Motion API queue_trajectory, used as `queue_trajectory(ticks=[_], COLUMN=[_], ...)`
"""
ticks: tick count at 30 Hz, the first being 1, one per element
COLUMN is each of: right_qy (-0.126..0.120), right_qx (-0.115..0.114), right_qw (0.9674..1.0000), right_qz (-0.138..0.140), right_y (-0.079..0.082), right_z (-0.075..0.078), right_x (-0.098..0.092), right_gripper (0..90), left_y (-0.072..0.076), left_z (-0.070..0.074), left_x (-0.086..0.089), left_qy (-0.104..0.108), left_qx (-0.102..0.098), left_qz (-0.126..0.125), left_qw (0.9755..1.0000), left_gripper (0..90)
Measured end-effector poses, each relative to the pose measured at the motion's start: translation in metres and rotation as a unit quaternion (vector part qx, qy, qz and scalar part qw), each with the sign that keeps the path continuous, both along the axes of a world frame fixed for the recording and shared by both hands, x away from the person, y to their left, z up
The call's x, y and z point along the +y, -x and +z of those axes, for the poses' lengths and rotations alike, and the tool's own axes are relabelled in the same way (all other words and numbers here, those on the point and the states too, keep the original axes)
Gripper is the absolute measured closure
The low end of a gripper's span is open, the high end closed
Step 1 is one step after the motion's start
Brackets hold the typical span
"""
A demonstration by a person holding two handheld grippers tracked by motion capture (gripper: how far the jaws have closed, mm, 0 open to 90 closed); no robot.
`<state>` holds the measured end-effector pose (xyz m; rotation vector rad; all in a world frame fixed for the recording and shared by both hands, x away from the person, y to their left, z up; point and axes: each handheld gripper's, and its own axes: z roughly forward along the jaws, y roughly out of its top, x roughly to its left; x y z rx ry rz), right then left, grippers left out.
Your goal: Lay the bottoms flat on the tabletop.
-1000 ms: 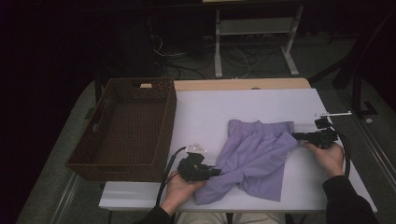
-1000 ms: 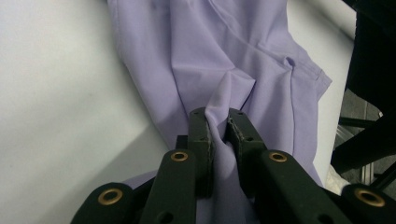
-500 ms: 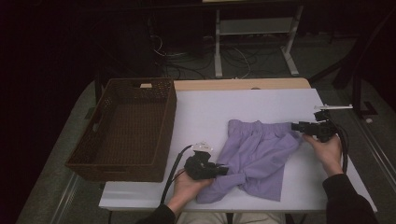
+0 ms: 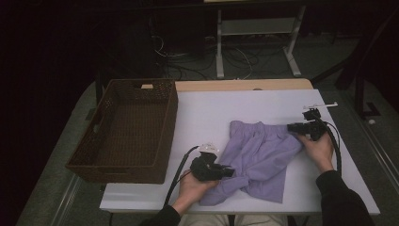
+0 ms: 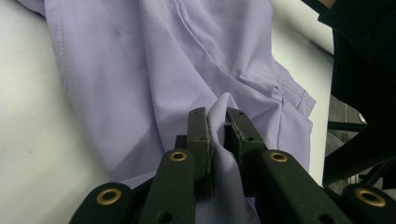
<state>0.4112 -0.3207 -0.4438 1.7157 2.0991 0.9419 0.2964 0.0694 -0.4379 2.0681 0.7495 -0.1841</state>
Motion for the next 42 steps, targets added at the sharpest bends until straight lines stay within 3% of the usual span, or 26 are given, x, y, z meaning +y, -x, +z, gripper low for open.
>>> queue_trajectory(ticks=[6,10,14,20,29,32,42], right_qy=[0.026,-0.003,-0.031,-0.057,-0.065,-0.071,-0.078], right_qx=[-0.003,0.011,0.015,0.01,0.005,0.005,0.0], right_qw=[0.9996,0.9999,0.9994,0.9983,0.9979,0.9975,0.997], right_qz=[0.009,0.0,-0.008,-0.007,-0.003,-0.003,-0.001], right_y=[0.0,0.001,0.001,0.002,0.002,0.002,0.003], right_z=[0.001,0.001,0.001,0.0,0.001,0.001,0.002], right_x=[0.006,-0.005,-0.017,-0.026,-0.028,-0.029,-0.03], right_gripper=[79.5,81.8,82.4,82.4,82.4,82.5,82.4], left_y=[-0.005,-0.016,-0.033,-0.067,-0.114,-0.128,-0.156], left_z=[0.007,0.015,0.022,0.024,0.022,0.019,0.011], left_x=[0.007,0.007,0.003,-0.008,-0.019,-0.022,-0.036], left_qy=[0.009,0.011,-0.001,-0.01,-0.016,-0.009,-0.008], left_qx=[-0.008,-0.019,-0.033,-0.037,-0.012,-0.008,0.004], left_qz=[0.02,0.051,0.09,0.127,0.145,0.16,0.181], left_qw=[0.9997,0.9985,0.9954,0.9912,0.9893,0.9871,0.9835], left_gripper=[74.4,64.3,53.2,47.9,40.6,40.2,40.1])
